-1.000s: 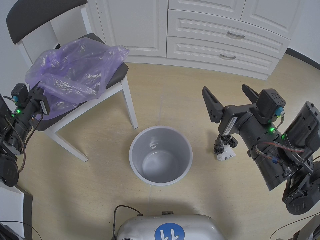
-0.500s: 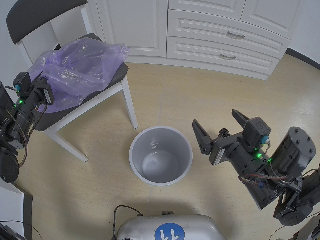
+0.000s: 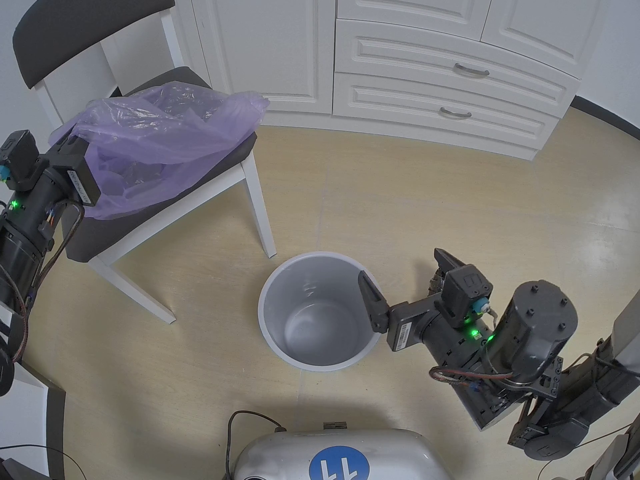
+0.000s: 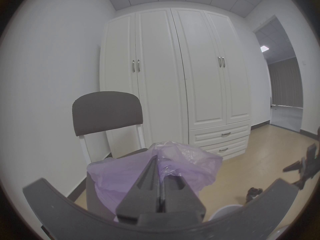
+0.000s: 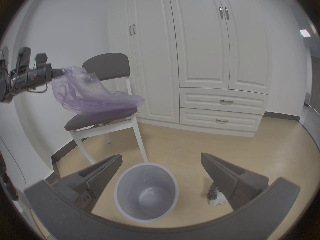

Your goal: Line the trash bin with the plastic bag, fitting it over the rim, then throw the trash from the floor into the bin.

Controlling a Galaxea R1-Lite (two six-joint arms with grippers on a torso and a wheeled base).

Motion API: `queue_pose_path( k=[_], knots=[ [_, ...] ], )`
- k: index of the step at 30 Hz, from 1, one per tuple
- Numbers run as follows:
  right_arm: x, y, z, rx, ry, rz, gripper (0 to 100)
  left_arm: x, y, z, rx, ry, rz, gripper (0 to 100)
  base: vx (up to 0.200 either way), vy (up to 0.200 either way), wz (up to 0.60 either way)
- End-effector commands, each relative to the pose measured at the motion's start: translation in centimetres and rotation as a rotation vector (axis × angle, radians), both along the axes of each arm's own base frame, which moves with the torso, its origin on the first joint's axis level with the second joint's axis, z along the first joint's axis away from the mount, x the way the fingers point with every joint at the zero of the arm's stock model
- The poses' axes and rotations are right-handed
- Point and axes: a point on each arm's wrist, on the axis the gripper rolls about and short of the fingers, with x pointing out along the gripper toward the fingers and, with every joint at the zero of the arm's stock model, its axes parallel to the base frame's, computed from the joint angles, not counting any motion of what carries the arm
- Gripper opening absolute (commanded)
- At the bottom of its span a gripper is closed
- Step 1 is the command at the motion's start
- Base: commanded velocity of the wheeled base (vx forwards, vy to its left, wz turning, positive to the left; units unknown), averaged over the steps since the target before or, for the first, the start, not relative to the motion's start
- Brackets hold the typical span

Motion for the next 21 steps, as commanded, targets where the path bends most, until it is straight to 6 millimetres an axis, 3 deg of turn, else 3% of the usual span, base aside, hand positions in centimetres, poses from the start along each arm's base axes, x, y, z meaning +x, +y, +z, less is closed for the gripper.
queue_pose_path(
  k=[1,9,14,21],
  knots=[
    [0.4,1.6,-2.0,-0.017,0.042,0.026,100,-2.1,-0.8,1.0,-0.032,-0.023,-0.08,0,0.0,0.0,0.0],
    [0.9,3.8,-1.9,0.093,0.004,0.057,100,-2.6,-2.0,1.2,-0.053,-0.026,-0.136,0,0.0,0.0,0.0],
    [1.2,4.3,-1.0,0.154,-0.028,0.062,100,-3.0,-2.6,1.2,-0.059,-0.024,-0.176,0,0.0,0.0,0.0],
    [1.3,5.1,-1.3,0.177,-0.022,0.076,100,-3.4,-3.1,1.3,-0.063,-0.026,-0.208,0,0.0,0.0,0.0]
  ],
)
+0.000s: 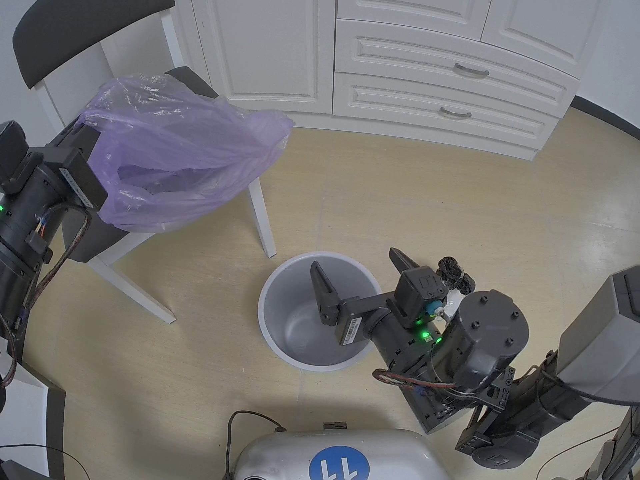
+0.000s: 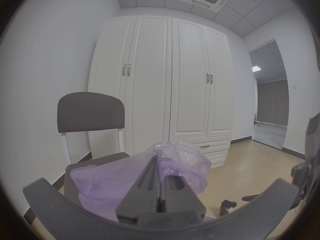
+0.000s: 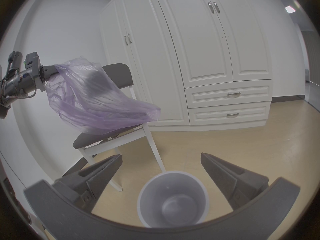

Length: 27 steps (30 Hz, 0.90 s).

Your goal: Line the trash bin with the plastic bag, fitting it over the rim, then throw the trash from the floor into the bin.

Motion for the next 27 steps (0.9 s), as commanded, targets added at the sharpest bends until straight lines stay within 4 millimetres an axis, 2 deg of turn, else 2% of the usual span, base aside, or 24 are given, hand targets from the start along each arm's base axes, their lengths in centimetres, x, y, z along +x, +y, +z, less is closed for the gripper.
queue_pose_path(
  k=[1,10,21,27],
  knots=[
    [0.1,0.7,-0.3,0.014,-0.002,0.01,100,-0.3,-0.3,0.1,-0.006,-0.003,-0.012,0,0.0,0.0,0.0],
    [0.2,1.3,-0.2,0.051,-0.002,0.024,100,-1.9,-1.6,0.2,-0.031,0.0,-0.065,0,0.0,0.0,0.0],
    [0.5,1.3,0.2,0.064,-0.012,0.016,100,-2.7,-2.7,-0.3,-0.021,0.019,-0.142,0,0.0,0.0,0.0],
    [0.7,1.4,-0.4,0.052,-0.004,0.011,100,-3.9,-3.2,-0.4,-0.024,0.014,-0.213,0,0.0,0.0,0.0]
  ],
)
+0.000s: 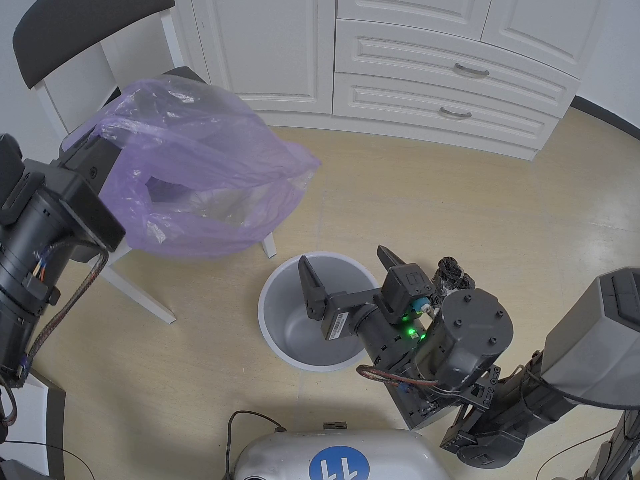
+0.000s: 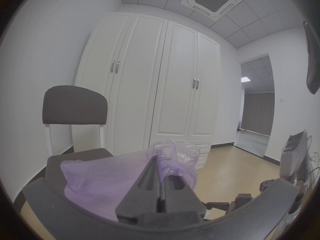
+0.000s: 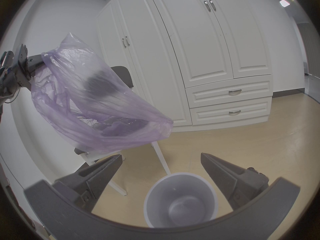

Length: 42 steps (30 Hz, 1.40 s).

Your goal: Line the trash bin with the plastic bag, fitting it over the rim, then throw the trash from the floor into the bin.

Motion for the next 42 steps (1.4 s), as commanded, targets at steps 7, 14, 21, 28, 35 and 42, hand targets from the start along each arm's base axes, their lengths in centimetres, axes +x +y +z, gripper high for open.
queue_pose_path(
  k=[7,14,21,28,35,42],
  knots=[
    [0.2,0.3,-1.6,-0.031,0.02,0.001,100,-1.7,-0.6,0.3,-0.022,-0.015,-0.1,0,0.0,0.0,0.0],
    [0.6,0.1,-2.6,-0.067,0.039,-0.009,100,-1.8,-0.6,0.6,-0.033,-0.024,-0.103,0,0.0,0.0,0.0],
    [1.0,0.1,-3.5,-0.093,0.053,-0.019,100,-2.0,-0.4,0.8,-0.04,-0.032,-0.104,0,0.0,0.0,0.0],
    [1.0,0.5,-4.8,-0.12,0.072,-0.014,100,-2.3,-0.7,1.1,-0.056,-0.04,-0.129,0,0.0,0.0,0.0],
    [1.3,0.8,-6.4,-0.153,0.095,-0.015,100,-2.4,-0.9,1.3,-0.068,-0.039,-0.146,0,0.0,0.0,0.0],
    [1.4,0.8,-6.9,-0.166,0.104,-0.018,100,-2.4,-0.8,1.3,-0.068,-0.039,-0.142,0,0.0,0.0,0.0]
  ],
)
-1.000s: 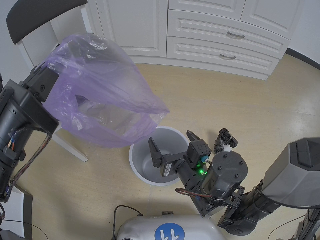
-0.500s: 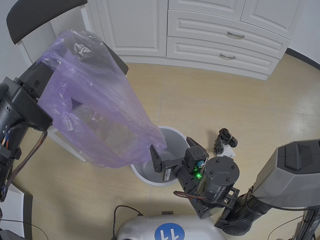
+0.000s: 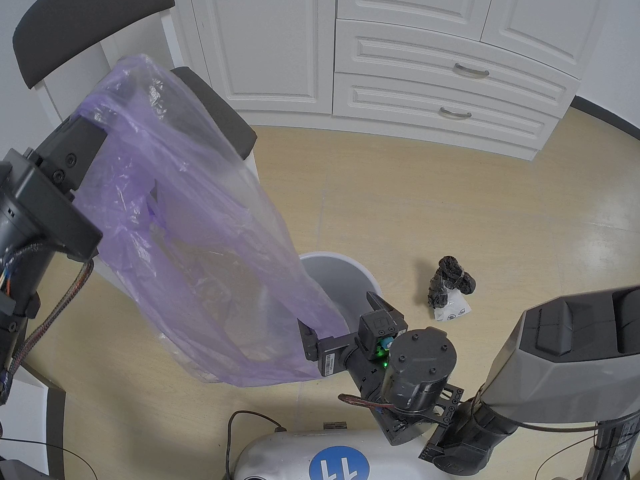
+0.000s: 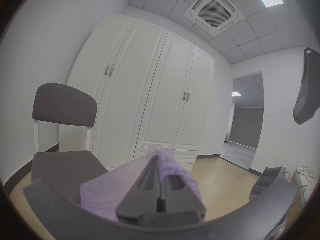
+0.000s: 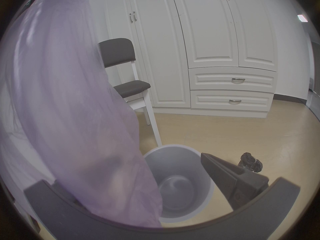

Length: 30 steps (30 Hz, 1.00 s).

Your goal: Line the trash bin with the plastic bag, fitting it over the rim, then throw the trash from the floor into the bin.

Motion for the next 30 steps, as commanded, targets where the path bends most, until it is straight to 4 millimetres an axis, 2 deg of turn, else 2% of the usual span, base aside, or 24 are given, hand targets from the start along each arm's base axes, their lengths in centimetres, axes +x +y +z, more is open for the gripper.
queue_pose_path(
  k=[1,6,12,22,26,29,30],
  knots=[
    [0.1,0.0,-0.4,-0.002,0.001,-0.001,100,0.0,-0.1,0.0,0.002,0.0,0.001,0,0.0,0.0,0.0],
    [0.2,-0.1,-0.9,-0.018,0.014,-0.006,100,0.1,0.0,0.0,0.0,0.0,0.004,0,0.0,0.0,0.0],
    [2.0,-0.6,-2.9,-0.048,0.044,-0.02,100,0.2,0.0,0.0,0.001,0.003,0.01,0,0.0,0.0,0.0],
    [3.7,-1.2,-4.3,-0.036,0.075,-0.062,100,0.3,0.0,-0.1,0.006,0.009,0.018,0,0.0,0.0,0.0],
    [4.0,-0.8,-3.2,0.003,0.057,-0.059,100,0.4,-0.1,-0.3,0.013,0.017,0.017,0,0.0,0.0,0.0],
    [3.9,-1.0,-1.1,0.054,0.025,-0.058,100,0.5,-0.2,-0.4,0.011,0.026,0.014,0,0.0,0.0,0.0],
    [3.8,-1.0,-0.9,0.056,0.023,-0.059,100,0.5,-0.3,-0.4,0.013,0.027,0.013,0,0.0,0.0,0.0]
  ],
)
